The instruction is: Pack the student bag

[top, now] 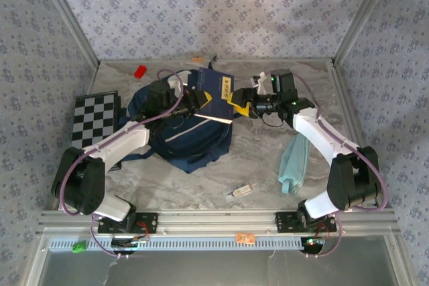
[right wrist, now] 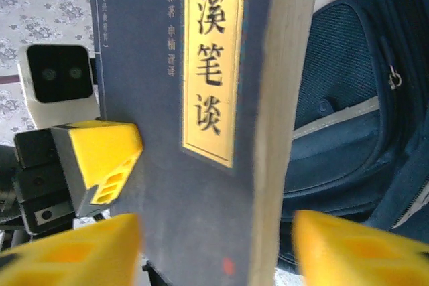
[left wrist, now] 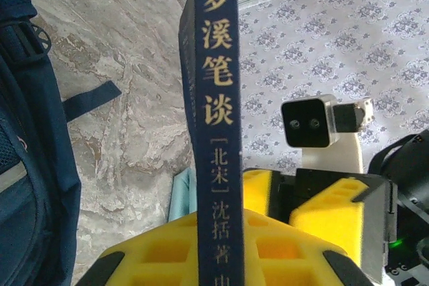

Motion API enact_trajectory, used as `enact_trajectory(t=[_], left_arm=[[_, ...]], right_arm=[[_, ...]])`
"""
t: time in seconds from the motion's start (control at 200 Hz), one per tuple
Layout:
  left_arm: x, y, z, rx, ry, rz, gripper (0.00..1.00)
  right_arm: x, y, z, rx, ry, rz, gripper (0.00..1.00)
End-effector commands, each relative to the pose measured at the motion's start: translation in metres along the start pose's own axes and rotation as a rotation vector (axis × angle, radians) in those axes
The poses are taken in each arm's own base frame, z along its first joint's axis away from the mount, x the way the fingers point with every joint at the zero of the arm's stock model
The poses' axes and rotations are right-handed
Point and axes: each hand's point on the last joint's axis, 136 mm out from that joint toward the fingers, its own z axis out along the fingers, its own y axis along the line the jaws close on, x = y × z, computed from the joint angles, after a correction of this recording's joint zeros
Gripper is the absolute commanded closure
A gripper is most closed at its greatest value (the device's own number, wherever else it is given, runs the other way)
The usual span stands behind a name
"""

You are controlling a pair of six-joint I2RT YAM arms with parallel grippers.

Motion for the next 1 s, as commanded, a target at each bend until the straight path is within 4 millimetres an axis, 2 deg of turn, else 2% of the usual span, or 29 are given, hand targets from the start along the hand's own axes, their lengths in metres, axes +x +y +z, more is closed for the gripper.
enact_trajectory(t=[0.0,0.075,0.13,0.215,0.265,0.35,0.45,0.53,0.725,0.815,0.85,0.88,0.924,0.994], left_arm=[[-0.017,-0.067,-0.013,0.178,-0.062,0.070,0.93],[-0.017,-0.074,-0.012,0.204,-0.071,0.062,0.95],[-0.017,-0.078,-0.010,0.218,-0.078,0.058,0.95],[-0.015,-0.081,-0.007,0.223,-0.067,0.061,0.96],[-0.014,-0.079,-0.006,0.218,-0.063,0.065,0.96],[-0.014,-0.069,-0.006,0.168,-0.065,0.069,0.96],[-0.014,-0.060,-0.008,0.118,-0.069,0.076,0.96],[-0.014,-0.056,-0.010,0.108,-0.081,0.077,0.94],[-0.010,-0.042,-0.009,0.053,-0.066,0.079,0.92],[-0.008,-0.039,-0.011,0.033,-0.057,0.093,0.83],[-0.008,-0.037,-0.013,0.019,-0.055,0.112,0.75],[-0.007,-0.034,-0.015,-0.003,-0.052,0.133,0.64],[-0.005,-0.023,-0.019,-0.079,-0.040,0.173,0.48],[-0.001,0.000,-0.032,-0.245,-0.014,0.248,0.40]], right_arm=[[0.007,-0.007,0.003,-0.012,0.015,0.036,0.13],[0.011,0.001,0.013,-0.068,0.045,0.054,0.04],[0.011,0.007,0.020,-0.099,0.057,0.059,0.01],[0.009,0.019,0.027,-0.151,0.058,0.056,0.02],[0.006,0.032,0.027,-0.210,0.051,0.037,0.03],[0.001,0.048,0.023,-0.270,0.038,0.033,0.08],[-0.002,0.046,0.018,-0.260,0.013,0.035,0.24],[-0.001,0.034,0.016,-0.237,0.007,0.060,0.45],[-0.004,0.033,0.013,-0.226,-0.008,0.042,0.85],[-0.006,0.029,0.010,-0.205,-0.009,0.042,0.96],[-0.007,0.028,0.007,-0.204,-0.013,0.040,1.00],[-0.008,0.027,0.003,-0.201,-0.017,0.040,1.00],[-0.008,0.024,-0.002,-0.182,-0.022,0.038,1.00],[-0.007,0.012,-0.015,-0.116,-0.036,0.039,1.00]])
